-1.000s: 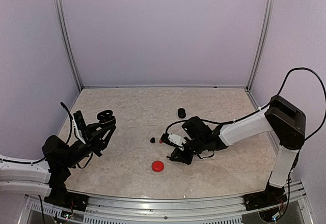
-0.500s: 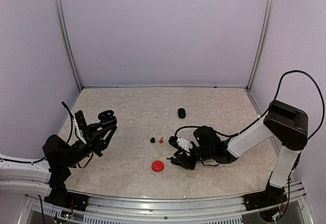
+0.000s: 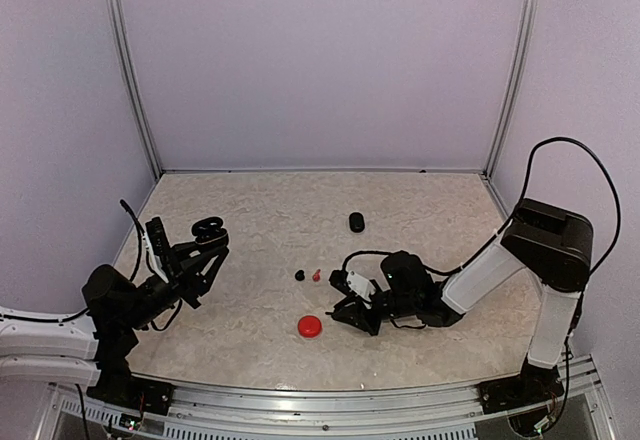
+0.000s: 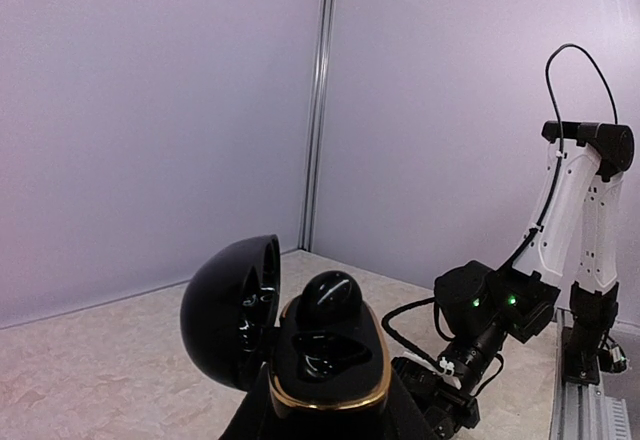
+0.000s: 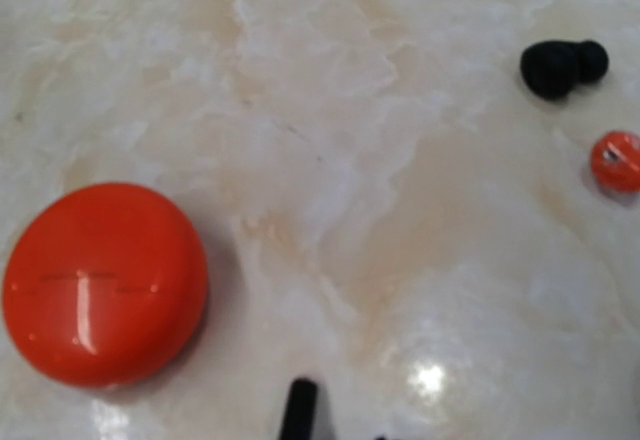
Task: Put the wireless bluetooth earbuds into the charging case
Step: Pick up the left earbud from the center of the board.
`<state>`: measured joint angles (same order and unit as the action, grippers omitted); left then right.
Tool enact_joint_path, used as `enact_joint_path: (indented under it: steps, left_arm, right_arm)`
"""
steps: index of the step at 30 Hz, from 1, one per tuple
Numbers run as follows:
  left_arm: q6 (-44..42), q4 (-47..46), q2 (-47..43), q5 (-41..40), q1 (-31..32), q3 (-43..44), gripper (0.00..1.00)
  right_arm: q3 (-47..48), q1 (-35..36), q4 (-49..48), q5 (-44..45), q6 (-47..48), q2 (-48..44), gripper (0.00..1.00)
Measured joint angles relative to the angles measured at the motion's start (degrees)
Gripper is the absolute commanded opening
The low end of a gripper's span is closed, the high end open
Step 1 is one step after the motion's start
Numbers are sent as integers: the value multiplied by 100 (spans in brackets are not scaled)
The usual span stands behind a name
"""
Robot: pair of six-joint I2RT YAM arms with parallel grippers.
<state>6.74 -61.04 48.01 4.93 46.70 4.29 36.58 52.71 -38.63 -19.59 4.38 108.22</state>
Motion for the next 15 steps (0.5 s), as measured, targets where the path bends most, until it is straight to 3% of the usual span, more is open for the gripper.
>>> enact_joint_path:
  steps: [9, 15]
  left_arm:
    - [-79, 20, 94, 74, 0, 87, 0]
    - [-529, 162, 275, 254, 208, 125, 0]
  right_arm:
    - [20, 0, 271, -22, -2, -164, 16]
    - [686, 98, 1803, -35, -20, -1121, 16]
